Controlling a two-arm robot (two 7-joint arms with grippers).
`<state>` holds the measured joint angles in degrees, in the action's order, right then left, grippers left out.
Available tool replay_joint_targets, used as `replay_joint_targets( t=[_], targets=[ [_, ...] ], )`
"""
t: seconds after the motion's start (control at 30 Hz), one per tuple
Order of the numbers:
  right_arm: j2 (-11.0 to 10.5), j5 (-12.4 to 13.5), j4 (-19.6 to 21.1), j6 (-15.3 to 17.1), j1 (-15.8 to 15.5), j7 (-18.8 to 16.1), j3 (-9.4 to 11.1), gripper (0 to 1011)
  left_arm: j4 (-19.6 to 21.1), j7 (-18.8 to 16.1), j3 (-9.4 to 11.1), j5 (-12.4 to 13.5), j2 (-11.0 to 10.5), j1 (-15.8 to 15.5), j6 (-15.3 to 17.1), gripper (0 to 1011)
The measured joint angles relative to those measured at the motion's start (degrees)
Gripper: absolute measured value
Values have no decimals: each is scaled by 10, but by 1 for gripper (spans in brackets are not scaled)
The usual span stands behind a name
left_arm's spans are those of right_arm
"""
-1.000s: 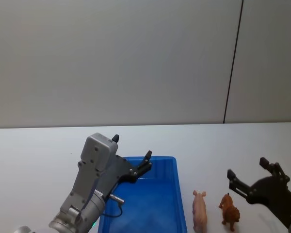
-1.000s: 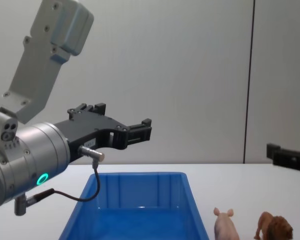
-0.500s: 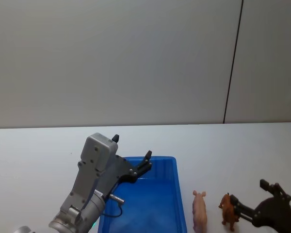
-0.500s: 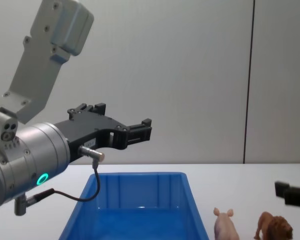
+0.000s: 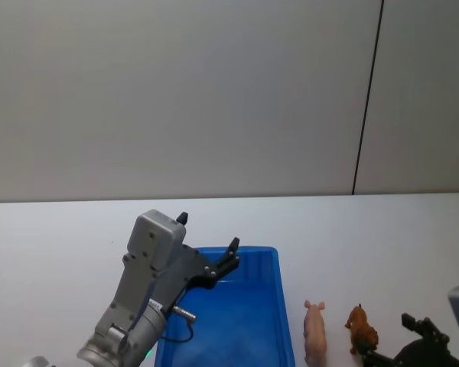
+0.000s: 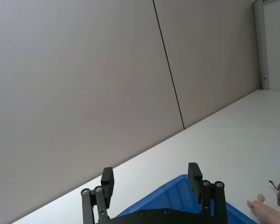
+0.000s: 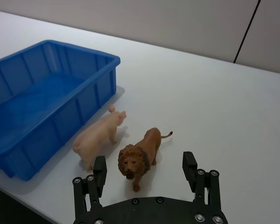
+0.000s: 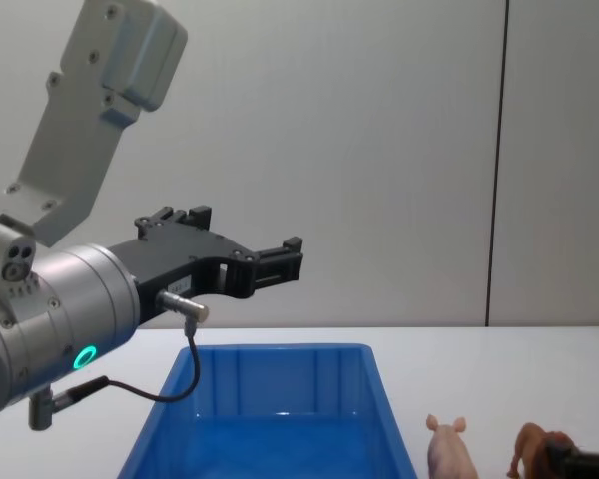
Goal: Pick up the two dolls from the table and place them into the box.
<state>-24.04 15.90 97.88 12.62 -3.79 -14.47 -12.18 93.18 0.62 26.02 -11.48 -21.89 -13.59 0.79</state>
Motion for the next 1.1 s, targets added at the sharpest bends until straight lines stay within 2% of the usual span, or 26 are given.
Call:
replay_joint_targets(
  t=[0.4, 0.73, 0.77, 0.8, 0.87, 0.93, 1.0, 1.1],
  targets=[
    [24, -21, -38, 7, 20, -4, -16, 994, 0, 0, 0, 0, 0, 0, 0, 1001],
    [40, -32, -63, 2, 36, -5, -24, 743, 0, 0, 0, 0, 0, 0, 0, 1001],
    [42, -33, -66, 0, 38, -5, -25, 686, 0, 0, 0, 0, 0, 0, 0, 1001],
    [43, -34, -68, -1, 39, -4, -25, 675, 0, 0, 0, 0, 0, 0, 0, 1001],
    [45, -35, -72, -3, 41, -3, -26, 589, 0, 0, 0, 0, 0, 0, 0, 1001],
    [47, -36, -75, -4, 43, -2, -27, 566, 0, 0, 0, 0, 0, 0, 0, 1001],
    [49, -38, -78, -7, 45, 1, -28, 477, 0, 0, 0, 0, 0, 0, 0, 1001],
    [51, -40, -80, -11, 46, 6, -29, 423, 0, 0, 0, 0, 0, 0, 0, 1001]
  ],
)
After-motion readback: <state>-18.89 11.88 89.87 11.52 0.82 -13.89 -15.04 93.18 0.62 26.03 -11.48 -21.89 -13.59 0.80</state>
